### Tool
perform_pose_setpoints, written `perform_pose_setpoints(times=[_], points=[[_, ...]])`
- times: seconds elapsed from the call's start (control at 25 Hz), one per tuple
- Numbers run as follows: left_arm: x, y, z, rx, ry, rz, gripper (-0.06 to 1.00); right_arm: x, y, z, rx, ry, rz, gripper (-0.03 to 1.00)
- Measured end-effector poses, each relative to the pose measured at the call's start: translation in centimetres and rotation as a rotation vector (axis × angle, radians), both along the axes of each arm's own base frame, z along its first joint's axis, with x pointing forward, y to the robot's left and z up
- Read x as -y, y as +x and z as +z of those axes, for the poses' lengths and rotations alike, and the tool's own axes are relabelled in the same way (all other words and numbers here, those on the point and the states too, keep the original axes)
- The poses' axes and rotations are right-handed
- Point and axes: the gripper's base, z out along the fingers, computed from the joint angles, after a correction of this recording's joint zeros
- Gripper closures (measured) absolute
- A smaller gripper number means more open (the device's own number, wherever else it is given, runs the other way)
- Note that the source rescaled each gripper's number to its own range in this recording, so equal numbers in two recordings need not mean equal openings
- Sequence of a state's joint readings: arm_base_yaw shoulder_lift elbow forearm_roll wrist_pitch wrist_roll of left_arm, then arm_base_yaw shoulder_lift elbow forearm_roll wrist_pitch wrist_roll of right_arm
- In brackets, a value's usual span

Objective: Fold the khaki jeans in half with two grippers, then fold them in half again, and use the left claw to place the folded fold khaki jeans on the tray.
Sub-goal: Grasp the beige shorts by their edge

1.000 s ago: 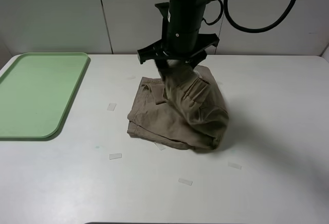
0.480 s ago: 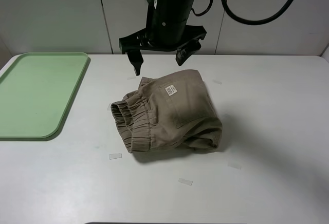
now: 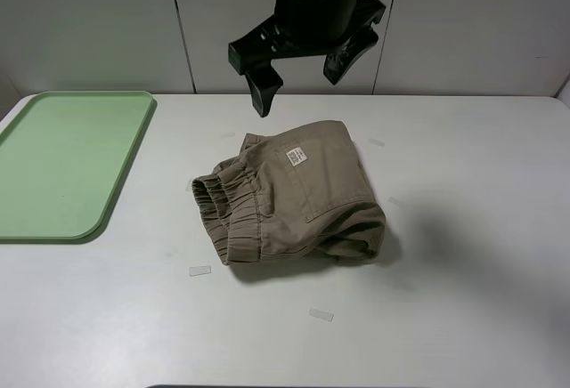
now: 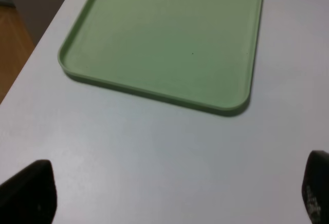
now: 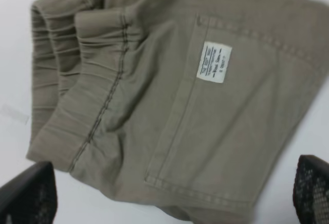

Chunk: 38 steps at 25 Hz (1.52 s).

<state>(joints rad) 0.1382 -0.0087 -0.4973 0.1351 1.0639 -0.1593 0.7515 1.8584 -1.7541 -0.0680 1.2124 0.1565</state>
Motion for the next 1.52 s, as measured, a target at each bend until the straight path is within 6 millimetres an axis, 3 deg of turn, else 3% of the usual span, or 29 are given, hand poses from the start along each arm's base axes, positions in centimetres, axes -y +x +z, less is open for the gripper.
perform_pose_setpoints(times=[0.36,0.8,1.2,1.36,1.52], points=[[0.0,0.0,0.0,0.0,0.0,0.0,0.0,4.3,-4.8,4.0,0.048,0.039,0.05,-0.03],[0.0,0.0,0.0,0.0,0.0,0.0,0.0,11.8,-12.8,5.4,0.091,0.077,0.052,-0.03],[0.0,0.0,0.0,0.0,0.0,0.0,0.0,17.3,-18.7,4.9,0.163,0.142,0.052,-0.03],[0.0,0.0,0.0,0.0,0.001,0.001,0.0,19.4,-20.6,3.3,0.169,0.151,0.023,-0.03],[0.0,0.0,0.0,-0.001,0.001,0.001,0.0,22.2,-21.9,1.5,0.193,0.149,-0.116,-0.03]])
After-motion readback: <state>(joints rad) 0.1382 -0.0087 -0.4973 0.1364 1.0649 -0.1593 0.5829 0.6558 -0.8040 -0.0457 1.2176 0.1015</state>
